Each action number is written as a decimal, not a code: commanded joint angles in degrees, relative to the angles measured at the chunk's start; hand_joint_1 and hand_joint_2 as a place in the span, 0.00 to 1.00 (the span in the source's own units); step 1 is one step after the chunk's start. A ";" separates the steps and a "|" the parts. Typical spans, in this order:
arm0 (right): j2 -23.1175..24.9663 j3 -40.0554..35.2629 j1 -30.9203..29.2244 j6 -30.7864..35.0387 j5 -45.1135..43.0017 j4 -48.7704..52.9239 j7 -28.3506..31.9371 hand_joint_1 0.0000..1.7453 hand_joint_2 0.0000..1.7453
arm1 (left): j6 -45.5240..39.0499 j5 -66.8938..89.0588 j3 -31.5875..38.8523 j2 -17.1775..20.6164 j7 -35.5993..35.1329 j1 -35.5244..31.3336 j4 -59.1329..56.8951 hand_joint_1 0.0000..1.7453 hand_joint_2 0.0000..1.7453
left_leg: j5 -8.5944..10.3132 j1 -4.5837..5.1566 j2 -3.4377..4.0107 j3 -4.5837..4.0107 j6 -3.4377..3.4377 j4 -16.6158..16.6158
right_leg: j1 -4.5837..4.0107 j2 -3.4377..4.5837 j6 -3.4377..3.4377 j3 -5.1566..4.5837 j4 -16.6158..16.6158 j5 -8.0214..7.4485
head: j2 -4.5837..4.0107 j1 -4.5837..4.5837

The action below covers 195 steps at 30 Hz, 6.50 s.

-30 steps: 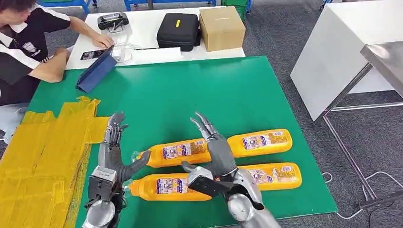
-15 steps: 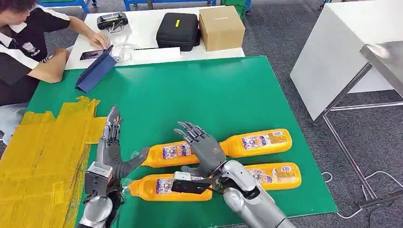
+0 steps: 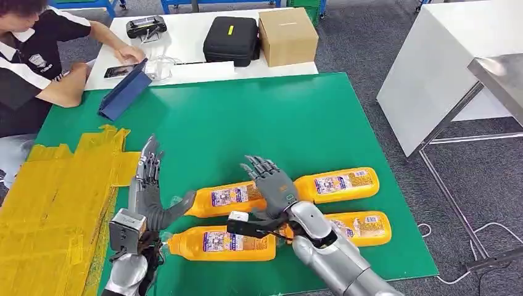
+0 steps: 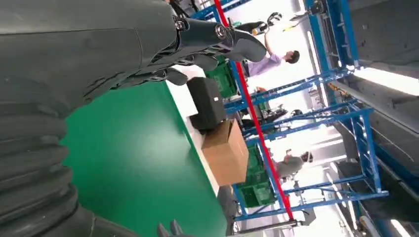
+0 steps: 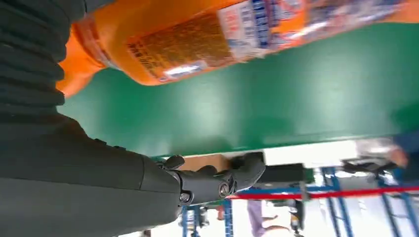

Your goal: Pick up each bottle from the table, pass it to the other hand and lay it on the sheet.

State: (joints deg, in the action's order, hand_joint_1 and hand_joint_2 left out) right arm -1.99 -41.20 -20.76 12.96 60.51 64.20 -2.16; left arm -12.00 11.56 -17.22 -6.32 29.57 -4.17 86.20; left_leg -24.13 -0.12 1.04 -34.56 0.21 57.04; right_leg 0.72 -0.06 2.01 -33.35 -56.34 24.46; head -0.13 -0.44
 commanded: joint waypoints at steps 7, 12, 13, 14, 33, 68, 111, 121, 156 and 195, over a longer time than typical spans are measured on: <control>4.47 -3.43 -14.58 -7.28 5.73 -25.85 -2.30 0.00 1.00 | 1.85 -1.19 -1.23 -1.03 -0.27 -2.12 -2.56 0.00 1.00 | -0.01 0.01 0.01 0.13 -0.01 0.00 | 0.01 0.06 -0.04 0.10 0.00 0.00 | 0.00 0.00; 6.56 -6.42 -17.95 -8.88 7.90 -31.41 -1.33 0.00 1.00 | 2.25 -1.43 -2.10 -1.00 0.08 -2.87 -3.60 0.00 1.00 | -0.01 0.00 0.01 0.13 -0.04 0.02 | 0.00 0.07 -0.05 0.10 -0.02 0.01 | 0.00 0.00; 7.18 -8.29 -19.00 -9.81 9.35 -33.02 -1.06 0.00 1.00 | 2.36 -1.50 -2.41 -0.94 0.18 -3.12 -4.00 0.00 1.00 | -0.04 -0.02 0.02 0.19 -0.05 0.04 | -0.02 0.09 -0.07 0.15 -0.03 0.02 | 0.00 0.00; 7.40 -9.27 -19.47 -10.25 9.99 -33.64 -0.74 0.00 1.00 | 2.39 -1.55 -2.55 -0.89 0.30 -3.23 -4.11 0.00 1.00 | -0.08 -0.06 -0.03 0.23 -0.06 0.07 | -0.06 0.07 -0.10 0.21 -0.03 0.05 | 0.00 0.00; 11.41 -17.11 -22.85 -12.95 10.24 -36.75 4.96 0.02 1.00 | 1.75 -3.29 -3.67 -0.68 1.69 -5.14 -7.34 0.00 1.00 | -0.01 -0.03 -0.14 0.20 -0.04 0.03 | -0.02 -0.08 -0.05 0.18 -0.02 0.05 | 0.00 0.00; 9.91 14.78 -6.89 27.04 8.01 -14.35 5.18 1.00 1.00 | 0.52 1.24 -8.81 0.78 -0.10 -4.65 -1.87 0.00 1.00 | 0.00 -0.04 -0.21 0.06 -0.05 0.06 | -0.03 -0.15 -0.05 0.09 -0.01 0.05 | 0.00 0.00; 12.99 3.24 3.49 0.66 -38.67 0.57 29.84 1.00 1.00 | 14.34 -8.40 -12.16 2.51 -3.49 -12.60 -7.68 0.00 1.00 | -0.05 -0.07 -0.12 0.21 -0.08 0.00 | -0.06 0.02 -0.10 0.18 0.02 0.05 | 0.00 0.00; 10.96 1.45 6.33 3.91 -41.21 8.27 31.18 1.00 1.00 | 12.63 -10.25 -10.10 1.69 -3.49 -12.06 -9.94 0.00 1.00 | -0.01 -0.06 -0.15 0.11 -0.04 -0.01 | -0.06 -0.08 -0.04 0.11 0.04 0.04 | 0.00 0.02; 11.17 11.61 2.60 15.54 -35.16 -6.95 24.43 1.00 1.00 | 9.96 -10.13 -8.42 2.18 -4.08 -10.23 -8.50 0.00 1.00 | 0.01 -0.05 -0.04 0.12 -0.04 -0.04 | -0.06 0.04 -0.05 0.10 0.06 -0.01 | 0.00 0.00; 11.10 2.29 6.90 9.26 -33.65 6.61 33.36 1.00 1.00 | 11.38 -11.30 -8.50 1.61 -4.57 -12.33 -12.06 0.00 1.00 | -0.07 -0.08 -0.12 0.13 -0.07 0.04 | -0.08 0.01 -0.08 0.12 -0.01 0.07 | 0.00 0.00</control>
State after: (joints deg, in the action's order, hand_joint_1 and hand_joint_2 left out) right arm 10.56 -28.33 -16.39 28.26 27.16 57.66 23.56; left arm -1.68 1.38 -26.10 -4.92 25.44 -13.59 79.08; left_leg -24.09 -0.15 1.00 -34.63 0.18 57.05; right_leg 0.69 -0.06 2.01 -33.43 -56.35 24.45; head -0.13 -0.44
